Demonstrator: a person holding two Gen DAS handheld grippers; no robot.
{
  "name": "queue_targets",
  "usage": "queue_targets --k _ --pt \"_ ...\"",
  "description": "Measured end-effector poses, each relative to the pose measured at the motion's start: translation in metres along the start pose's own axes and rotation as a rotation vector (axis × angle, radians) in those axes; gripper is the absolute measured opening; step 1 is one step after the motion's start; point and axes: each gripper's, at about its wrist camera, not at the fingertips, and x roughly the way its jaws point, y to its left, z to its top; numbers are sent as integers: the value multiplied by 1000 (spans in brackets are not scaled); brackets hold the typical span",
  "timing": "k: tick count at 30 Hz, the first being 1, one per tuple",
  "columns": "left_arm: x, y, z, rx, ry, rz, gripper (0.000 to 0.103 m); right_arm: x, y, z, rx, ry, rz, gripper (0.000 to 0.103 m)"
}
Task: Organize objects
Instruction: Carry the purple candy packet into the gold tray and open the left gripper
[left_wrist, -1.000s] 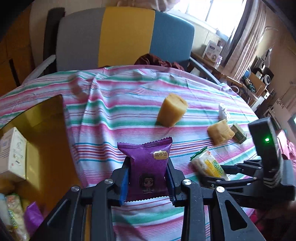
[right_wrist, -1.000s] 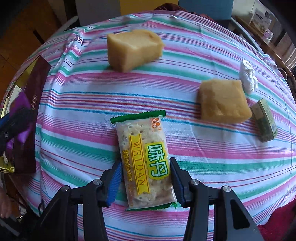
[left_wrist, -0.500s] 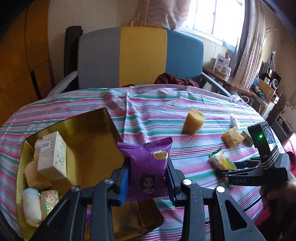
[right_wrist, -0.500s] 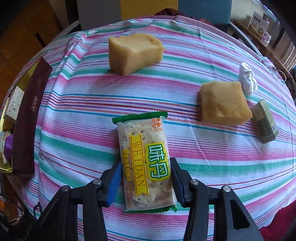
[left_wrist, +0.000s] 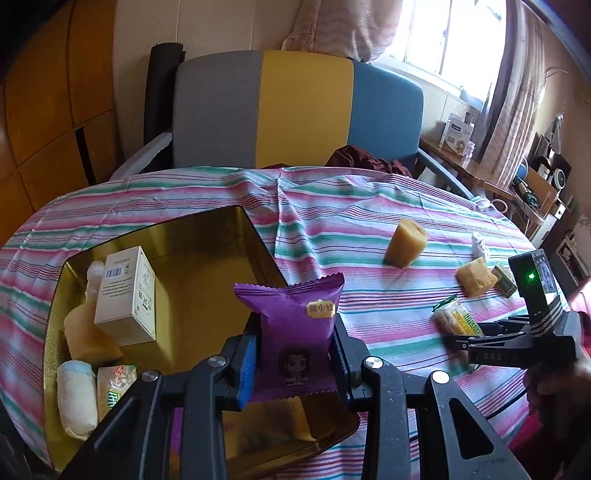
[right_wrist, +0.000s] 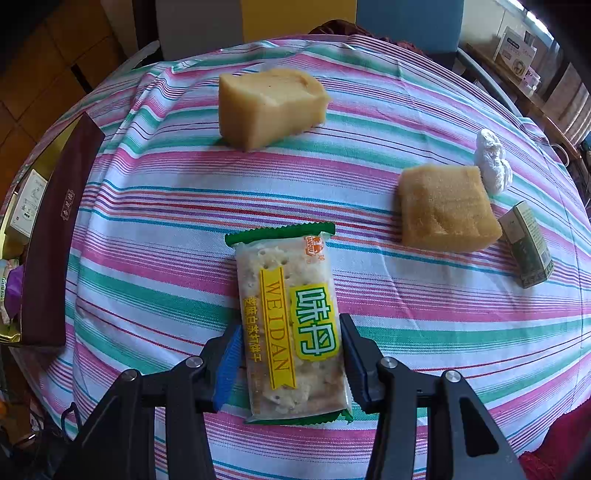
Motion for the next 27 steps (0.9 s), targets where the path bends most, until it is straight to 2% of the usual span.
queue_targets --k 8,15,20,27 --pt "9 10 -3 -35 41 -11 35 0 -1 0 1 0 0 50" --pt "19 64 19 -205 107 -89 35 -3 -3 -2 -7 0 0 50" --pt "42 95 37 -242 142 -55 35 -2 -6 -1 -9 -1 -1 50" --pt "93 112 53 -297 226 -10 35 -5 -6 0 -7 0 0 50"
